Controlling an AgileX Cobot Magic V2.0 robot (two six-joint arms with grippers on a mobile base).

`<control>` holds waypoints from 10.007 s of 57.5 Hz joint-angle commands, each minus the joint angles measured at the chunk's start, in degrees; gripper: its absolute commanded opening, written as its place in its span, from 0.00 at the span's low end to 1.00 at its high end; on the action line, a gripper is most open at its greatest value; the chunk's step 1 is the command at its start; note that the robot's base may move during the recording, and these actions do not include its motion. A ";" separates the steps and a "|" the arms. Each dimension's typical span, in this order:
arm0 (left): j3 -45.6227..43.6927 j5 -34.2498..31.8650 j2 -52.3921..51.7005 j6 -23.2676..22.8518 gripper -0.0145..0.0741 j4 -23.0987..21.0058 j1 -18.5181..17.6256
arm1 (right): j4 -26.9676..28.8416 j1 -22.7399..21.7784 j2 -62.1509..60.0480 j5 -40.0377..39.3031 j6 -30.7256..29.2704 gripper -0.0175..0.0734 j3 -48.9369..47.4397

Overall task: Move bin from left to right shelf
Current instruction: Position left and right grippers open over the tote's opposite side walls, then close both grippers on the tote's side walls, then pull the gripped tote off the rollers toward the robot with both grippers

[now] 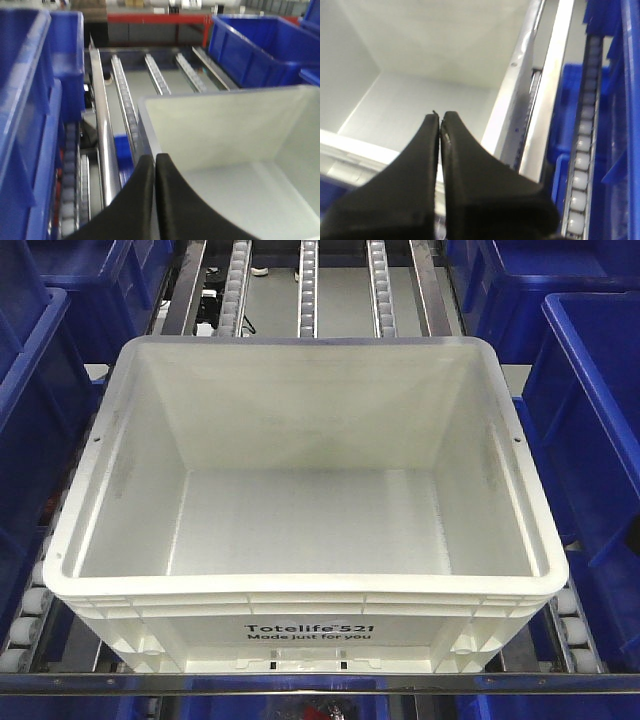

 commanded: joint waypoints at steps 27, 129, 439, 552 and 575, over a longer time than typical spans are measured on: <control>-4.52 0.22 8.41 0.19 0.16 -2.76 -0.28 | 3.60 -0.23 9.97 -0.29 -0.75 0.19 -7.68; -12.76 -8.45 36.56 -1.07 0.64 -2.75 -0.28 | -0.15 -0.23 36.79 -5.79 3.83 0.88 -21.91; -14.12 -15.71 41.90 -1.05 0.15 -4.26 -0.28 | -14.57 -0.23 45.22 -7.53 10.84 0.19 -24.35; -14.05 -8.64 35.05 -1.07 0.16 -4.18 -0.28 | -13.95 -0.23 38.41 -0.21 10.84 0.19 -24.35; -14.05 -8.64 35.05 -1.07 0.16 -4.18 -0.28 | -13.95 -0.23 38.41 -0.21 10.84 0.19 -24.35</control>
